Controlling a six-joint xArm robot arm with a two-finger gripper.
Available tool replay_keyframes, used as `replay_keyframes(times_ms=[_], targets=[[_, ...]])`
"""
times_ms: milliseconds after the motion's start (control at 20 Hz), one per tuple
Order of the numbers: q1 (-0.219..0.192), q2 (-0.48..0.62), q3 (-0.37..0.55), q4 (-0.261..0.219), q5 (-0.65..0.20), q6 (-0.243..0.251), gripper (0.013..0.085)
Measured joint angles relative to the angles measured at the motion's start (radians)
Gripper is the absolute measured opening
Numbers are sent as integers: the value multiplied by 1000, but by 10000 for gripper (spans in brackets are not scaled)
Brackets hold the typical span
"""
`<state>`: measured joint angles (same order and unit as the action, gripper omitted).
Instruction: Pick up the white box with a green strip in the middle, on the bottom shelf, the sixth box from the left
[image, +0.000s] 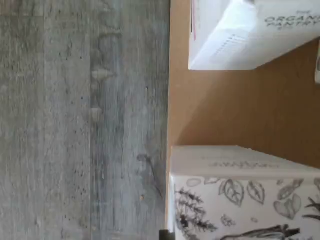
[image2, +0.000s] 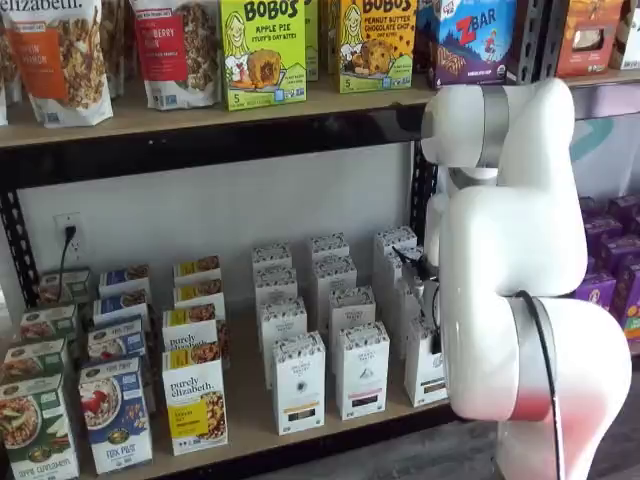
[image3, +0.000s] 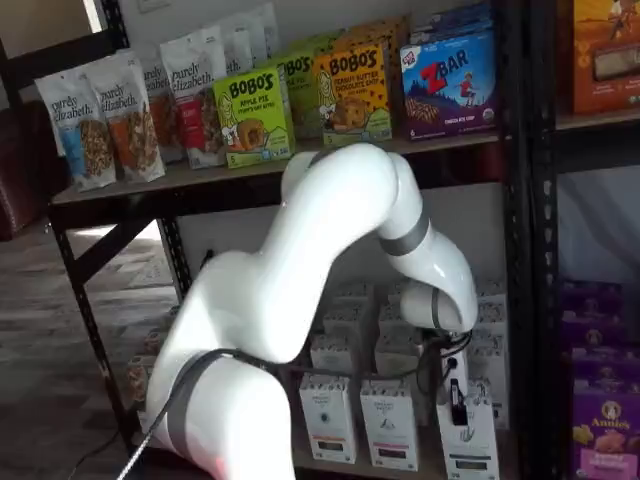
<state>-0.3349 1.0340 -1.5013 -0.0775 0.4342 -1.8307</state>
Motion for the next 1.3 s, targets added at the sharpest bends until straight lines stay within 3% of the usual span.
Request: replay_keyframes(times_ms=[550,900,1150,1300], targets=[[13,-164,262,-130,-96,137,530],[19,-283,422,-154,-142,167,530],[23,-381,531,-219,-144,235,530],[30,-458,605,-212,-133,235,530]])
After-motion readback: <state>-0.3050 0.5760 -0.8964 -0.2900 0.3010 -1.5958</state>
